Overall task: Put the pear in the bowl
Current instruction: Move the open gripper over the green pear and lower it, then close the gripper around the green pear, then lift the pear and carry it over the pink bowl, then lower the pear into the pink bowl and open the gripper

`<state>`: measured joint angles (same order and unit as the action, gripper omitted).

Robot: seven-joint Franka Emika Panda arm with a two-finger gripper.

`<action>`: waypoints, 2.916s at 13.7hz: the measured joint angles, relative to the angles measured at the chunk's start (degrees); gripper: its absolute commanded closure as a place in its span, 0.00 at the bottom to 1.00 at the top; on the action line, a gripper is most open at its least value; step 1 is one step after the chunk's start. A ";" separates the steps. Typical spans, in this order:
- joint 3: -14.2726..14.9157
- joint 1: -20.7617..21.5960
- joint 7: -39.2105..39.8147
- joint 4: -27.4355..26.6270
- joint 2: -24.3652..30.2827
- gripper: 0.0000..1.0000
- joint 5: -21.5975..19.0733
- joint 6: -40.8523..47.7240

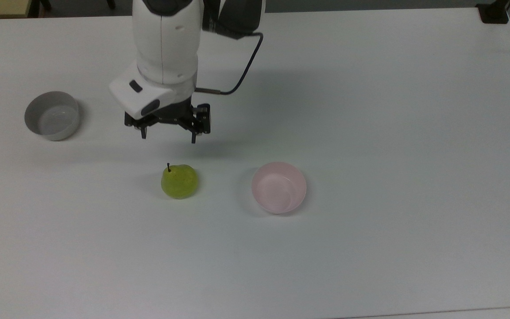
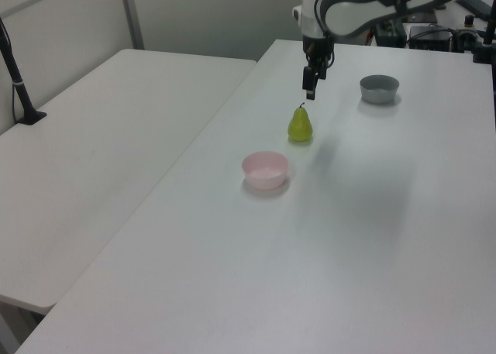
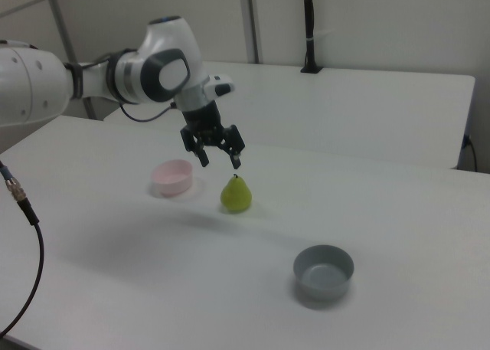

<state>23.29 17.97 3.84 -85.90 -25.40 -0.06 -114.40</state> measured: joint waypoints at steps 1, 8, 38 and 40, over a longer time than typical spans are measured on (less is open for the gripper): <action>0.02 0.02 0.10 -0.02 -1.87 0.00 -0.66 -2.20; 0.03 0.28 0.10 0.12 -10.32 0.23 -1.80 -10.55; 1.77 17.09 -12.28 2.15 -8.20 0.56 -6.11 -14.96; 1.77 17.13 -12.57 2.24 -9.96 0.32 -6.12 -15.58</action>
<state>25.06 35.10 -8.72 -83.65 -35.35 -6.18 -129.98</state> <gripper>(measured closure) 0.282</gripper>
